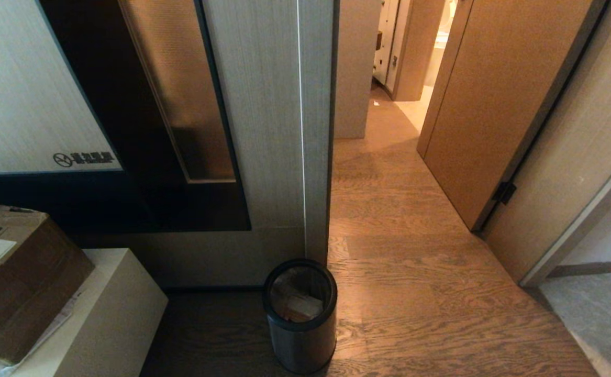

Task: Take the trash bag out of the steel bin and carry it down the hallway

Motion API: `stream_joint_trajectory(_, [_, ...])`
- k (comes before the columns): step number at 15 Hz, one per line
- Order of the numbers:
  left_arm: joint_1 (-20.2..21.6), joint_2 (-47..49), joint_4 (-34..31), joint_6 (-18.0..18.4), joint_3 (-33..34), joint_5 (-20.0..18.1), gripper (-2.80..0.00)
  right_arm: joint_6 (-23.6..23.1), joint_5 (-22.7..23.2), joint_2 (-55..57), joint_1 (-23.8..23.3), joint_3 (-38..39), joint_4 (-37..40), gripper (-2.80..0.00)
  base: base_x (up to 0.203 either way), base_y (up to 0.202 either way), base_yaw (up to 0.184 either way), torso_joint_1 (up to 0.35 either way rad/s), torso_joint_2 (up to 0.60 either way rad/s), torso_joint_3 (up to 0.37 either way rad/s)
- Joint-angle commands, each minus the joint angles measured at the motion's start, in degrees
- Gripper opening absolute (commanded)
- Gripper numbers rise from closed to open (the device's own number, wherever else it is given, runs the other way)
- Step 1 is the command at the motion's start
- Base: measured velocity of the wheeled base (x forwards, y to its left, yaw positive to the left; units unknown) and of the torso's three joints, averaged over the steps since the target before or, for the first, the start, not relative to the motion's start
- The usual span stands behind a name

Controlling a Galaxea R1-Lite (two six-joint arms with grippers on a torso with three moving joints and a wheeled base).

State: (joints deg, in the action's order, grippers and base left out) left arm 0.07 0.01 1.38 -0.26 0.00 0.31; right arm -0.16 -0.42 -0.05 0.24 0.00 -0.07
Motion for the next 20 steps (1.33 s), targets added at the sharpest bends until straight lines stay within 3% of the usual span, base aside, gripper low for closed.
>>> stream_joint_trajectory(1, [0.01,-0.01,0.03,-0.09,0.7,0.04,-2.8,-0.02,-0.02,0.05,0.02,0.0,0.07,-2.8,0.0,0.0,0.0,0.0,0.0,0.0])
stream_joint_trajectory(20, [0.01,-0.01,0.03,-0.06,0.65,0.04,-2.8,-0.02,0.07,0.05,0.02,0.0,-0.01,-2.8,0.0,0.0,0.0,0.0,0.0,0.0])
